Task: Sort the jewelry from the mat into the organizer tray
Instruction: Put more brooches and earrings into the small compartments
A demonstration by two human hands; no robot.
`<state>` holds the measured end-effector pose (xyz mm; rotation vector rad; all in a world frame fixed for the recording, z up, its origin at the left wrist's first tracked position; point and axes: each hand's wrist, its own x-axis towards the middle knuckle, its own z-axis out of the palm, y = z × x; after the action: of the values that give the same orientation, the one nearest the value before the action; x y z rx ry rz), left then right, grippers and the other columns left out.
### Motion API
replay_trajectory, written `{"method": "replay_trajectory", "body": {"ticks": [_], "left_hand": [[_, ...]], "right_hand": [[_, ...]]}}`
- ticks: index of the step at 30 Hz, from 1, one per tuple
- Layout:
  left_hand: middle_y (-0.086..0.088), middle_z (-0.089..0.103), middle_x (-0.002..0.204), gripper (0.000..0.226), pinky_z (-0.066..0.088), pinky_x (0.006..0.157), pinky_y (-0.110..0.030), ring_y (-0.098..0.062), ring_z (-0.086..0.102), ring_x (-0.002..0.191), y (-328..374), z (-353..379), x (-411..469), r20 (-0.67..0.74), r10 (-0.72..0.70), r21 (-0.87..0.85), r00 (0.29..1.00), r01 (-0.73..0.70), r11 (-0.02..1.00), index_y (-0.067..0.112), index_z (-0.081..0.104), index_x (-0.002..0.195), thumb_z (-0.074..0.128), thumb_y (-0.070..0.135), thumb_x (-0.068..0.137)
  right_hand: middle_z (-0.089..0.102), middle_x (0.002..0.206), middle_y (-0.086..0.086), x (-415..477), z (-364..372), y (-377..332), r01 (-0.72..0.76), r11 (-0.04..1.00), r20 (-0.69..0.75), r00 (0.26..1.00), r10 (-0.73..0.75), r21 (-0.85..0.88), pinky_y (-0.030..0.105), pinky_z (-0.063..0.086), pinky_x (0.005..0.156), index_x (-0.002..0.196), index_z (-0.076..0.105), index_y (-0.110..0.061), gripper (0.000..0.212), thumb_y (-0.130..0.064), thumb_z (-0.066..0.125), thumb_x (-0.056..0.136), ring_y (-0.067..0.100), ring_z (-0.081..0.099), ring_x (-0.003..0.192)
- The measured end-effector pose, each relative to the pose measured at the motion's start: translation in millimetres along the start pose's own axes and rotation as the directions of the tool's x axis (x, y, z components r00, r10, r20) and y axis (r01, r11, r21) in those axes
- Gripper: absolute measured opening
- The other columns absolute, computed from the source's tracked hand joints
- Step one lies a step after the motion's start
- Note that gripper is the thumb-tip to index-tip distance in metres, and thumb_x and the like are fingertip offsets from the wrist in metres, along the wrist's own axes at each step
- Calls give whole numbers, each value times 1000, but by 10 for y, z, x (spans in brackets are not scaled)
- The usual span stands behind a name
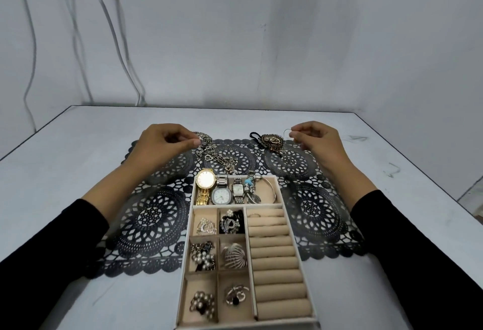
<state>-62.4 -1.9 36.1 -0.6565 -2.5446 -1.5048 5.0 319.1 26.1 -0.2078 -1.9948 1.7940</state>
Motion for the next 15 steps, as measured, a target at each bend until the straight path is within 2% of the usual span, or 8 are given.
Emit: {"method": "replay_trajectory", "body": {"ticks": [4,7,10,15], "left_hand": [[10,74,80,10,46,74,-13,2,67,78,101,68,-174,9,-21,-71,1000,21,997,26,76,85,80,28,76],[0,75,82,11,48,76,-25,-13,66,77,212,120,-320,36,-52,-157,998,57,986,24,77,86,80,27,76],[4,75,79,16,52,67,-15,-3,66,71,349,177,-481,72,-21,-185,997,34,982,19,77,88,80,26,74],[-7,75,85,21,57,71,-18,-11,70,77,512,282,-809,144,9,-270,990,30,963,10,75,90,78,21,73]], "right_hand": [[71,79,1,-217,6,-95,9,1000,24,1000,-9,-13,24,48,65,90,71,-7,14,-6,76,77,9,64,70],[72,81,1,-406,38,-205,33,999,56,998,-34,14,25,47,68,89,73,-12,13,-9,77,77,11,63,74],[71,82,1,-644,94,-326,62,998,87,994,-64,28,18,45,60,91,72,-8,14,-8,75,78,3,60,67],[72,88,4,-1020,91,-398,79,997,183,980,-79,9,15,47,59,95,72,-6,17,-6,74,78,2,63,71]]}}
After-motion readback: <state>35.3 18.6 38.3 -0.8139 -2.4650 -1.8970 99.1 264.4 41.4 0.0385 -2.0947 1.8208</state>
